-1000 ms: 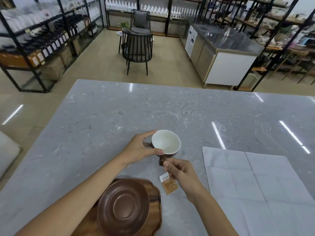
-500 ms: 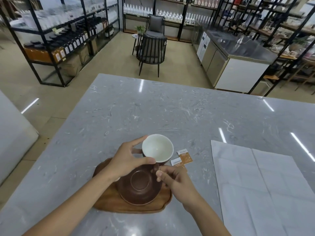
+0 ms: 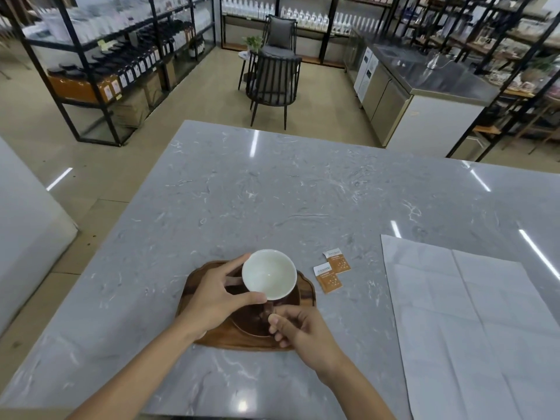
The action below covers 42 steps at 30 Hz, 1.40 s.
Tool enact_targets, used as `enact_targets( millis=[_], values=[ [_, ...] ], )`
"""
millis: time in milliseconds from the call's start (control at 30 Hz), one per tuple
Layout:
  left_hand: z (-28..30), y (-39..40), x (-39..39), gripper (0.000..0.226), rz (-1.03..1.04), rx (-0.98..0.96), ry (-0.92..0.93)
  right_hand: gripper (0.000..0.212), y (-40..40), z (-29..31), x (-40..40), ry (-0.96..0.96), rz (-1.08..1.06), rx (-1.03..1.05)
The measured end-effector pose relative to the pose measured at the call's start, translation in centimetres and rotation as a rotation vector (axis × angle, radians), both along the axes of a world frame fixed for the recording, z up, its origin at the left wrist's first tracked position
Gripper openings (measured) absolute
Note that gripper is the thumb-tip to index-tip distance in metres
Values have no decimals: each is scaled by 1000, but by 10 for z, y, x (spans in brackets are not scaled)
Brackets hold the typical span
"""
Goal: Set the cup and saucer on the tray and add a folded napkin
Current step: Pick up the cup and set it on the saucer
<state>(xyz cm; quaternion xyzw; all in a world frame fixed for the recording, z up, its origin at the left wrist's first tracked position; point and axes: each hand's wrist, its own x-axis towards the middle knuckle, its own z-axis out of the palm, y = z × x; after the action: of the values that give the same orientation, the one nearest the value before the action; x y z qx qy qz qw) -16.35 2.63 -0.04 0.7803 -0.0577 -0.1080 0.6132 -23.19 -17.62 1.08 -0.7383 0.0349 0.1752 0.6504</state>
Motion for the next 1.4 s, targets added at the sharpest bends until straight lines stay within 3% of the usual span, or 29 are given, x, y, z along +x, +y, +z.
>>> enact_targets(
  millis=[533, 633, 733, 800, 933, 1100, 1167, 1400],
  values=[
    [-15, 11, -11, 94, -63, -11, 19, 19, 5, -15, -12, 5, 21, -6],
    [-18, 12, -12, 91, -71, -12, 14, 23, 0, -13, -10, -49, 46, -111],
    [-22, 14, -14, 75, 60, 25, -22, 25, -12, -16, -4, -296, -186, -398],
    [-26, 13, -19, 61, 150, 52, -41, 12, -19, -18, 1, -362, -370, -418],
    [-34, 6, -29, 48, 169, 79, -53, 28, -13, -24, 10, -409, -301, -361],
    [-35, 8, -28, 46, 175, 80, -53, 35, 6, -33, 5, -231, -344, -272],
    [-31, 5, -27, 46, 172, 69, -65, 20, 8, -31, 4, -240, -358, -279],
    [-34, 7, -27, 40, 178, 55, -55, 21, 2, -35, 9, -212, -380, -267]
  ],
)
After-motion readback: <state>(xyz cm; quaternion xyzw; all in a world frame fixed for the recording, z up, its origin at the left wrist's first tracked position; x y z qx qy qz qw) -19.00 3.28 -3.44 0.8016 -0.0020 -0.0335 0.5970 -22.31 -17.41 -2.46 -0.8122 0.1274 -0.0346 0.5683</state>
